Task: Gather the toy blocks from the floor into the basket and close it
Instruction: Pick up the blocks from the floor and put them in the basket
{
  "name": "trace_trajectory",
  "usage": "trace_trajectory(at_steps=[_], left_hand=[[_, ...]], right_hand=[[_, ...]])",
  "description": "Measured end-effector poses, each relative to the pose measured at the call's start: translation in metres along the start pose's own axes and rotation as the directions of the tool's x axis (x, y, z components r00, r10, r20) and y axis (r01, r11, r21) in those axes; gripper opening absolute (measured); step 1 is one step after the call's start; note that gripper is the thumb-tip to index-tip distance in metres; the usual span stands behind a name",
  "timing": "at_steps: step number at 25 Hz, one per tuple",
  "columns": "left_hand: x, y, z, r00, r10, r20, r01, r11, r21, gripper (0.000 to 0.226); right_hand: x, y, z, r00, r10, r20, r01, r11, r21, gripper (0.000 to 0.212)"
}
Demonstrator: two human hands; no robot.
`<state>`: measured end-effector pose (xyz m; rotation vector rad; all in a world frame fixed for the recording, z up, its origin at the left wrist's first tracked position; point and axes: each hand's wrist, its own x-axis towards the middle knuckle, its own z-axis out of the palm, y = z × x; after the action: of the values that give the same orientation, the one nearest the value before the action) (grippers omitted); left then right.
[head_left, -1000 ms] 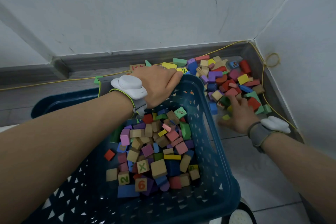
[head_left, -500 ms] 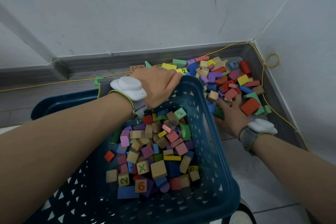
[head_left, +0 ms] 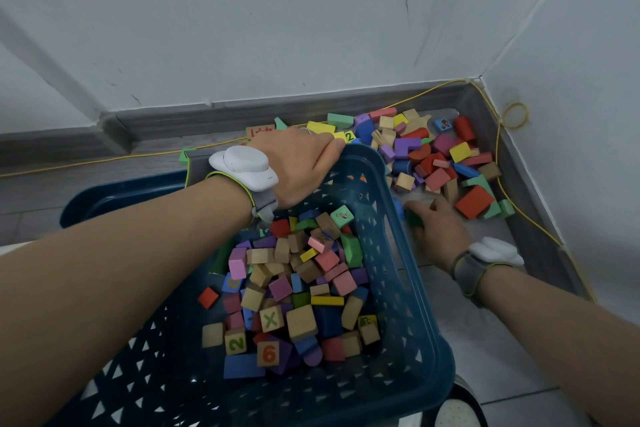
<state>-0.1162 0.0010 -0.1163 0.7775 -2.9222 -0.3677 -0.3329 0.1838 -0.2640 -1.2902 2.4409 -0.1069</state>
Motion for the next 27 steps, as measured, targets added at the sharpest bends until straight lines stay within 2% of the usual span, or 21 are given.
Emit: trace_trajectory(at_steps=[4, 5, 6, 7, 9, 11, 13, 15, 16, 18, 20, 21, 22, 24, 25, 26, 27], left_hand=[[0.000, 0.001, 0.000, 1.000, -0.017, -0.001, 0.017, 1.000, -0.007, 0.048], [0.000, 0.001, -0.001, 1.000, -0.021, 0.002, 0.021, 1.000, -0.003, 0.048], [0.000, 0.001, -0.001, 1.000, -0.024, 0.009, 0.024, 1.000, 0.002, 0.048], [0.000, 0.002, -0.002, 0.999, -0.026, 0.019, 0.026, 1.000, 0.007, 0.048], [0.000, 0.002, -0.003, 0.999, -0.026, 0.033, 0.026, 1.000, 0.015, 0.047], [0.000, 0.002, -0.005, 0.999, -0.025, 0.043, 0.024, 0.999, 0.029, 0.046], [0.000, 0.004, -0.005, 0.999, -0.028, 0.046, 0.026, 0.999, 0.040, 0.045], [0.000, 0.006, -0.007, 0.998, -0.051, 0.036, 0.049, 0.997, 0.053, 0.043], [-0.001, 0.006, -0.009, 0.997, -0.058, 0.040, 0.056, 0.997, 0.054, 0.039], [-0.002, 0.008, -0.013, 0.995, -0.046, 0.092, 0.040, 0.997, 0.063, 0.024], [-0.004, 0.009, -0.016, 0.995, -0.009, 0.102, 0.003, 0.998, 0.060, 0.023], [-0.004, 0.009, -0.015, 0.997, 0.009, 0.080, -0.013, 0.999, 0.049, 0.026], [-0.004, 0.008, -0.015, 0.998, 0.011, 0.060, -0.014, 0.999, 0.038, 0.031], [-0.003, 0.005, -0.010, 0.999, -0.009, 0.031, 0.008, 0.999, 0.031, 0.041], [-0.002, 0.004, -0.008, 0.999, -0.013, 0.031, 0.012, 0.999, 0.035, 0.043], [-0.001, 0.003, -0.006, 0.999, -0.013, 0.033, 0.012, 0.999, 0.036, 0.044], [-0.001, 0.002, -0.005, 0.999, -0.012, 0.031, 0.011, 0.999, 0.031, 0.044]], right_hand=[[0.008, 0.002, -0.012, 0.998, 0.049, -0.048, -0.037, 0.972, 0.232, 0.044], [0.010, 0.000, -0.021, 0.997, 0.069, -0.046, -0.049, 0.939, 0.342, 0.042], [0.010, -0.007, -0.034, 0.994, 0.110, -0.016, -0.086, 0.852, 0.517, 0.040], [0.010, -0.016, -0.050, 0.991, 0.127, 0.033, -0.113, 0.698, 0.707, 0.038], [0.005, -0.041, -0.096, 0.995, 0.047, 0.086, -0.098, 0.417, 0.904, 0.034], [-0.005, -0.067, -0.151, 0.986, -0.146, 0.083, -0.028, 0.342, 0.939, 0.035], [-0.020, -0.090, -0.199, 0.920, -0.357, 0.162, -0.013, 0.386, 0.922, 0.038], [-0.037, -0.110, -0.229, 0.796, -0.531, 0.290, 0.011, 0.492, 0.871, 0.040], [-0.044, -0.120, -0.234, 0.722, -0.589, 0.363, 0.065, 0.581, 0.811, 0.040], [-0.055, -0.136, -0.234, 0.602, -0.615, 0.509, 0.233, 0.745, 0.625, 0.041], [-0.057, -0.143, -0.228, 0.562, -0.564, 0.605, 0.295, 0.820, 0.490, 0.042], [-0.054, -0.141, -0.228, 0.582, -0.541, 0.607, 0.266, 0.832, 0.486, 0.039], [-0.049, -0.135, -0.228, 0.634, -0.522, 0.571, 0.210, 0.826, 0.522, 0.033], [-0.031, -0.121, -0.220, 0.822, -0.418, 0.386, 0.084, 0.760, 0.645, 0.018], [-0.018, -0.110, -0.207, 0.910, -0.307, 0.279, 0.047, 0.745, 0.665, 0.012], [-0.005, -0.101, -0.190, 0.958, -0.194, 0.210, 0.019, 0.778, 0.628, 0.009], [0.006, -0.091, -0.167, 0.976, -0.100, 0.194, -0.016, 0.853, 0.522, 0.013]])
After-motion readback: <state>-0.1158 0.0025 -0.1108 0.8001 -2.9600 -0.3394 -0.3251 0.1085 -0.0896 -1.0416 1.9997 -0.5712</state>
